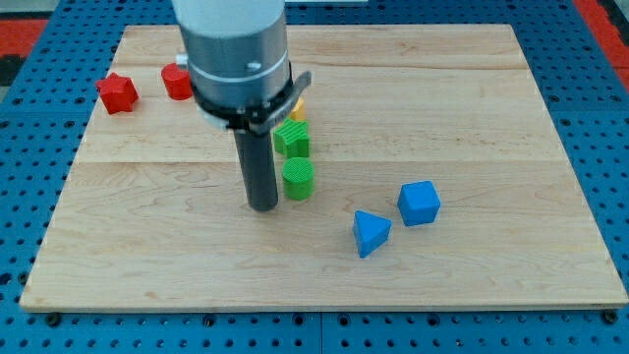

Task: Move the blue triangle to the bottom center

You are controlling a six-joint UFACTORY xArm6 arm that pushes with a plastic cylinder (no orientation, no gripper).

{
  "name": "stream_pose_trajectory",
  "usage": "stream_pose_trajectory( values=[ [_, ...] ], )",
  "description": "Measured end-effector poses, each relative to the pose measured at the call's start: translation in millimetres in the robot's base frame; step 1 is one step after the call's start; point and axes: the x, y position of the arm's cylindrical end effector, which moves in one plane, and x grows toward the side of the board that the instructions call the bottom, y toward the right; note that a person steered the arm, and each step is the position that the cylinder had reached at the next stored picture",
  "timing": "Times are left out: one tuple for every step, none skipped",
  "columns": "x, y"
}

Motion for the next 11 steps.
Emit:
stream_pose_trajectory(
  values=[
    [1.2, 38.3],
    [-6.7, 55.3],
    [-18.1, 67.2],
    [0.0, 68.5],
    [19.1, 83.8],
    [-1.6, 88.3],
    [3.0, 127.3],
    [29.1, 135.5],
    [49.6, 131.0],
    [51.4, 111.3],
    [59.4, 101.9]
  ],
)
